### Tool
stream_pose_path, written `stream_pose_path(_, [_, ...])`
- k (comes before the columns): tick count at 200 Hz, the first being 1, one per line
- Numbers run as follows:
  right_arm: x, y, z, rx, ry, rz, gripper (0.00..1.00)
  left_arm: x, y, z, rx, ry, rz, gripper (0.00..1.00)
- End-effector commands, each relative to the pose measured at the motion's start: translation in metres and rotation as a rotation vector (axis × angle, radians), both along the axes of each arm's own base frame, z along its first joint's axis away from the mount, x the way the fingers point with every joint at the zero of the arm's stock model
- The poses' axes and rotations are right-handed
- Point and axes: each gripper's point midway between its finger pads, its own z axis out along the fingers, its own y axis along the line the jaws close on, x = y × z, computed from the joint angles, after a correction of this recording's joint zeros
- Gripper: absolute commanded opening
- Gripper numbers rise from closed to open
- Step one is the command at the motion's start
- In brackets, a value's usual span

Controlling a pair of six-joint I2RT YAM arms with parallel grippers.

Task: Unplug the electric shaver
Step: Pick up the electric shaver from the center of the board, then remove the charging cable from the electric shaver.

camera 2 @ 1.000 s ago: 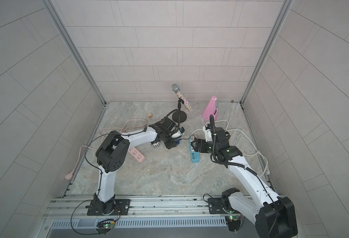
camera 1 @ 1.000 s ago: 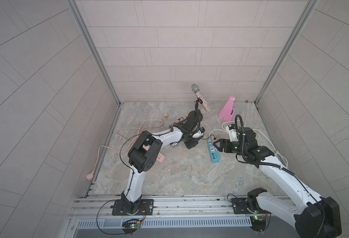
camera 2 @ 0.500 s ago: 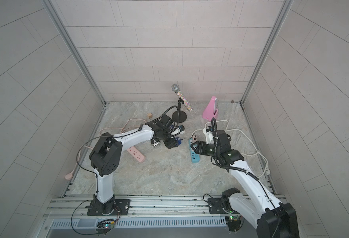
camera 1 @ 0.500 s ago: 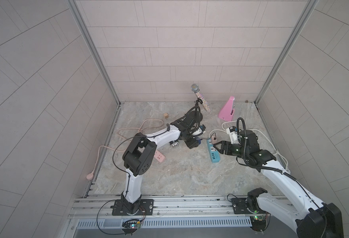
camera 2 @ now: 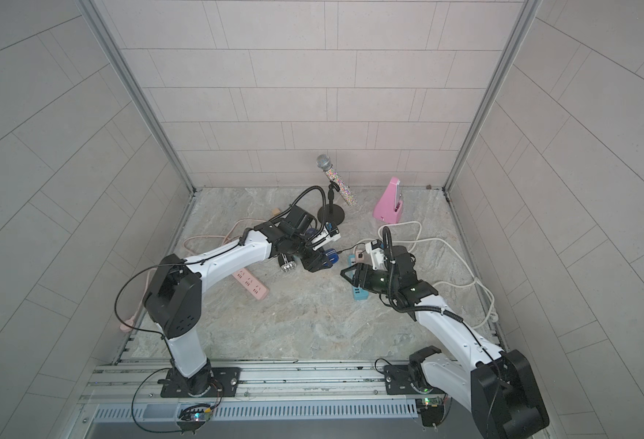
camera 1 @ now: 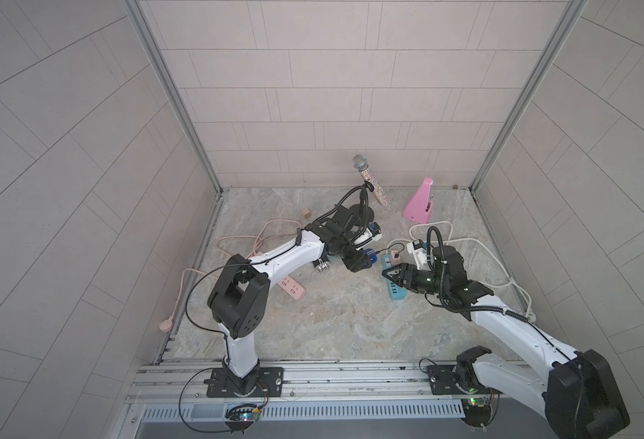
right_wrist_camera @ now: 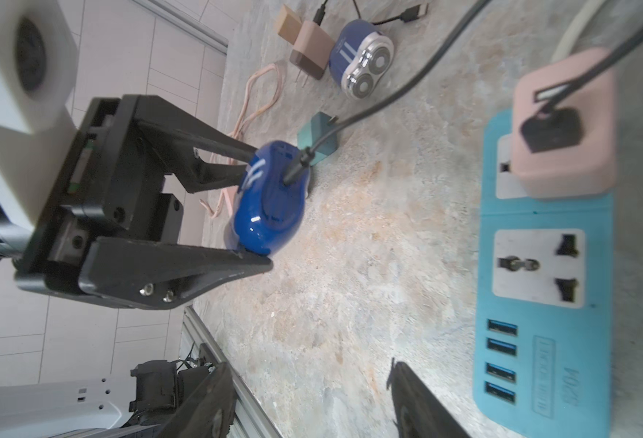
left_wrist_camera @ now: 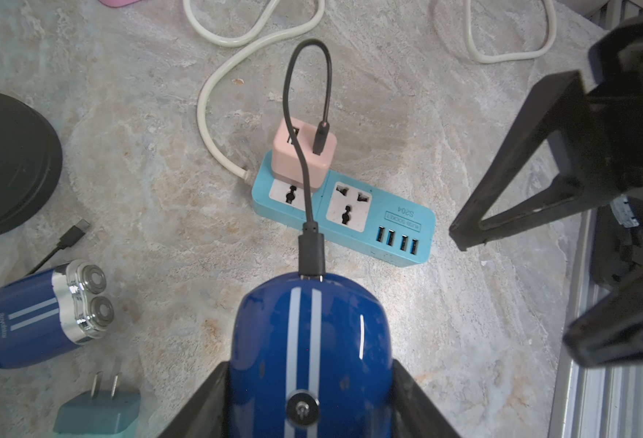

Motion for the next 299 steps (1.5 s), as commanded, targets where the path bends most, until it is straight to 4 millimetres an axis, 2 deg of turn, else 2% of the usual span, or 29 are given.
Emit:
stream_pose_path(1, [0.012, 0.008, 0.022, 0.081, -0.047, -0.014, 0.66, -0.012, -0.002, 0.020, -0.043, -0.030, -0.032, 0.50])
stream_pose_path(42, [0.020, 0.016, 0.020, 0.142, -0.015, -0.009, 0.64, -0.020, 0.005, 0.019, -0.028, -0.077, -0.012, 0.50])
stream_pose_path(109, [0.032, 0.029, 0.015, 0.204, 0.031, 0.006, 0.53, -0.030, 0.010, 0.012, -0.006, -0.078, -0.011, 0.49])
stream_pose_path(153, [0.033, 0.035, 0.013, 0.204, 0.039, 0.020, 0.40, -0.032, 0.011, 0.005, 0.005, -0.072, -0.010, 0.49])
stream_pose_path(246, [0.038, 0.045, 0.007, 0.219, 0.072, 0.045, 0.37, -0.033, 0.010, 0.007, -0.002, -0.078, -0.013, 0.48])
stream_pose_path(259, [0.039, 0.045, 0.007, 0.223, 0.073, 0.042, 0.32, -0.033, 0.010, 0.006, -0.001, -0.075, -0.013, 0.48])
stream_pose_path(277, [0.040, 0.045, 0.008, 0.223, 0.070, 0.041, 0.22, -0.033, 0.010, 0.006, 0.000, -0.077, -0.012, 0.48])
stream_pose_path(299, [0.040, 0.045, 0.007, 0.221, 0.072, 0.042, 0.19, -0.033, 0.010, 0.007, 0.004, -0.082, -0.009, 0.48])
